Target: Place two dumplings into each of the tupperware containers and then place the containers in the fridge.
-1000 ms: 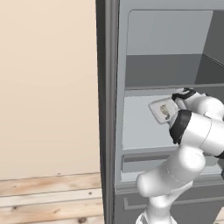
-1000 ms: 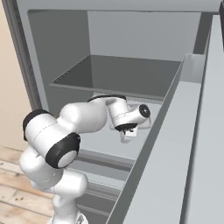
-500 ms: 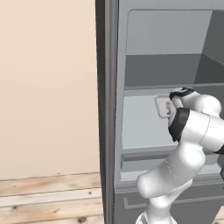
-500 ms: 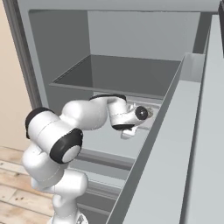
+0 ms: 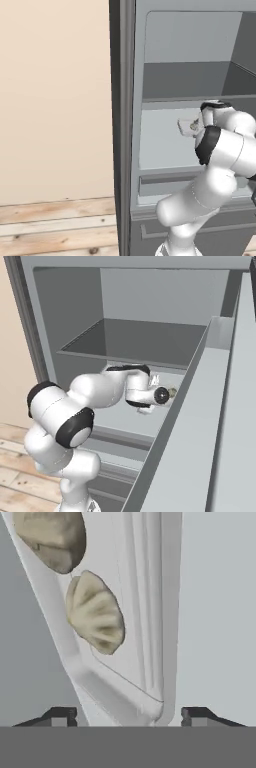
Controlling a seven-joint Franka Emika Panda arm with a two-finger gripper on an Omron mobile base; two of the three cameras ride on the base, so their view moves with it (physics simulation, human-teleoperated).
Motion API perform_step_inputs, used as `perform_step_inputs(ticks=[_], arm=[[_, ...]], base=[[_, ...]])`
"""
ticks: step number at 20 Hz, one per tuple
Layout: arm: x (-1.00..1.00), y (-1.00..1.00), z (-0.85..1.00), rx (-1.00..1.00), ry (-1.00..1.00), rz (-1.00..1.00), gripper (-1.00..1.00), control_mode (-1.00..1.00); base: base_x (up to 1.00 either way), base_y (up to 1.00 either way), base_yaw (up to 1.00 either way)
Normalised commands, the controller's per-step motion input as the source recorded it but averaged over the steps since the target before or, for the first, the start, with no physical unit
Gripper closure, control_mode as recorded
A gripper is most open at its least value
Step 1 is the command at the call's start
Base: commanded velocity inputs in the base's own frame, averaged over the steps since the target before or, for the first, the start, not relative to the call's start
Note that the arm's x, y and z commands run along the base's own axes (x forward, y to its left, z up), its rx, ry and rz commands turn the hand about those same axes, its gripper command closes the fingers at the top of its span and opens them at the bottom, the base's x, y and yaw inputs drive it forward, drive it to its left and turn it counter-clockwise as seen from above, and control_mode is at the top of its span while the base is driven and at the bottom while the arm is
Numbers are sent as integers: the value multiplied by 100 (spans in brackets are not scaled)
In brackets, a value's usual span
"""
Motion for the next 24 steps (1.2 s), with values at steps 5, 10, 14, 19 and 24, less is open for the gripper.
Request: perform_step_inputs(ticks=[5, 10, 14, 19, 24], arm=[[-100, -71, 2, 17, -55, 6, -100, -100], [-100, 50, 79, -23, -20, 6, -100, -100], [-100, 100, 91, -69, 0, 9, -100, -100], [-100, 100, 44, -88, 0, 7, -100, -100], [-100, 98, 28, -89, 14, 8, -100, -100]], base=[[0, 0, 0], [0, 0, 0], [0, 0, 0], [0, 0, 0], [0, 0, 0]])
